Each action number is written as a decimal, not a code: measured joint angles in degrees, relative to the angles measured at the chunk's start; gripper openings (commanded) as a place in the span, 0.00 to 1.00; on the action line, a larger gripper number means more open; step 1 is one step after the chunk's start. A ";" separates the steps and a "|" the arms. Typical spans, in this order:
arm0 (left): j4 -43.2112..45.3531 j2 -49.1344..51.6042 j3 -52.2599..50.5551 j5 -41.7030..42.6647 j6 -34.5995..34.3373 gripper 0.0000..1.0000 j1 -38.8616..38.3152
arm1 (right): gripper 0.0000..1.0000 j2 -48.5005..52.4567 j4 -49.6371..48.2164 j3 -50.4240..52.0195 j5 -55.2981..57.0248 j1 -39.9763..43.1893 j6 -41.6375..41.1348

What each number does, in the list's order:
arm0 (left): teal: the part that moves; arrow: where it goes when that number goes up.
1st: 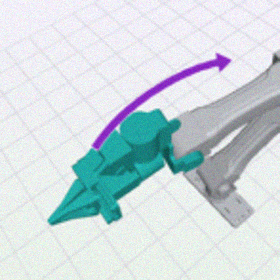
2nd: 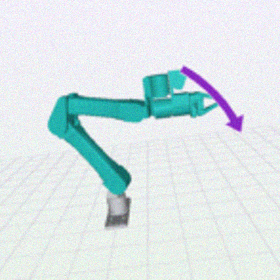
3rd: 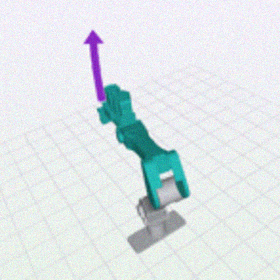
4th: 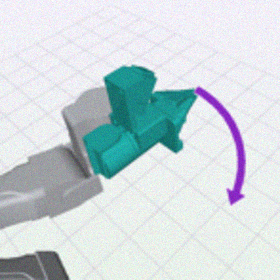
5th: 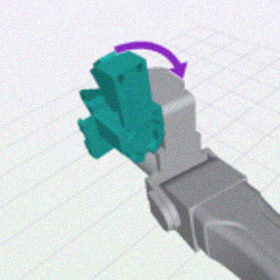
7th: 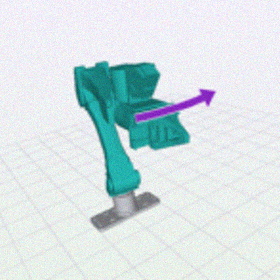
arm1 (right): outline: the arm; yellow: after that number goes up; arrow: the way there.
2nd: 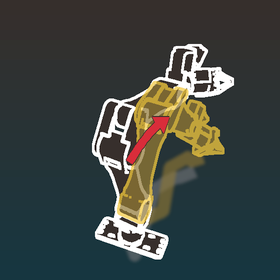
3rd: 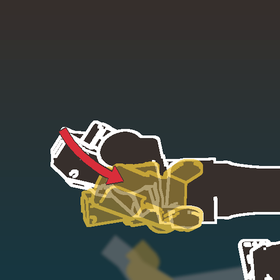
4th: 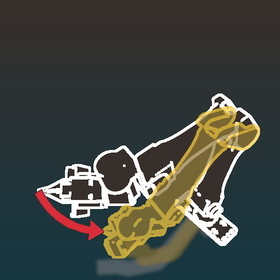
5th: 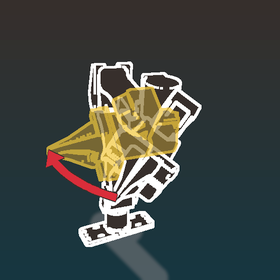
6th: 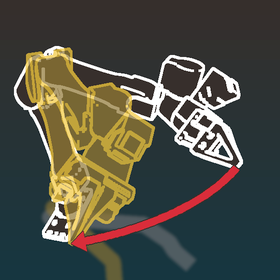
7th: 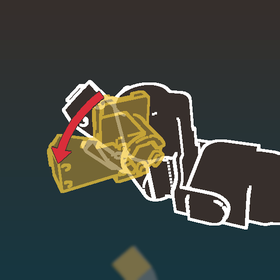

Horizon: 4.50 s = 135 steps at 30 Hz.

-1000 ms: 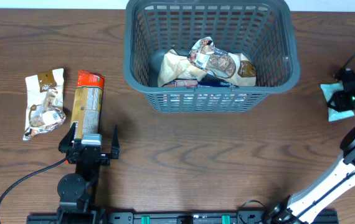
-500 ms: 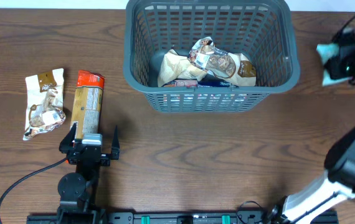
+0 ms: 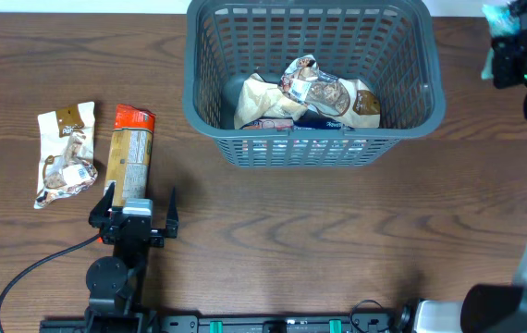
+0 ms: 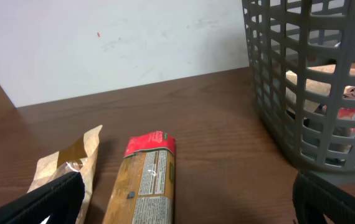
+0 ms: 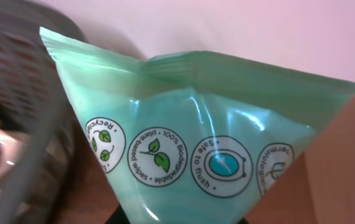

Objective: Pack container
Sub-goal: 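Lift the mint-green pack and carry it over the basket, then release the mint-green pack into the basket and withdraw right gripper, then move the left gripper to the red-capped long package and grasp it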

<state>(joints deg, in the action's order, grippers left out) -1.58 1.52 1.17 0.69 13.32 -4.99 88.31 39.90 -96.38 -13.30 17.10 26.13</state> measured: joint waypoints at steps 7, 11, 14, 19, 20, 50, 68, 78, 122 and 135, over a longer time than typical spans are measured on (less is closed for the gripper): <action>-0.07 0.00 0.04 0.20 0.00 0.99 0.00 | 0.01 -6.84 1.70 0.00 -2.84 -11.02 8.24; -0.09 0.00 0.04 0.22 0.00 0.99 0.00 | 0.01 -8.96 2.78 -0.02 -6.95 -18.14 14.91; -0.09 0.00 0.04 0.24 -0.28 0.99 0.00 | 0.01 -9.22 3.19 0.00 -9.99 -22.93 19.67; -0.09 0.00 0.04 0.26 -1.57 0.99 0.00 | 0.01 -7.85 3.37 -0.02 -10.93 -26.80 23.87; -0.09 0.00 0.04 0.28 -1.73 0.99 0.00 | 0.01 -7.28 3.37 -0.02 -10.91 -27.06 24.26; -0.09 0.00 0.04 0.42 -2.80 0.99 0.00 | 0.01 19.56 15.52 -5.84 -8.48 -32.13 28.06; -0.09 0.00 0.04 0.42 -2.80 0.99 0.00 | 0.99 19.76 16.50 -5.84 -4.83 -32.13 27.39; -0.09 0.00 0.04 0.42 -2.80 0.99 0.00 | 0.99 18.58 7.02 -10.58 -4.26 -32.11 15.08; -78.97 75.14 84.02 -5.66 -10.51 0.99 8.85 | 0.99 -0.94 11.58 30.14 10.38 13.11 -34.10; -70.58 79.93 84.08 -2.58 -9.92 0.99 13.79 | 0.99 -0.94 8.66 36.98 10.56 13.09 -34.71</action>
<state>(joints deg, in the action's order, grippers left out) -72.16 81.45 85.25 -1.89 3.40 8.80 87.37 48.56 -59.40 -2.74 30.20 -8.58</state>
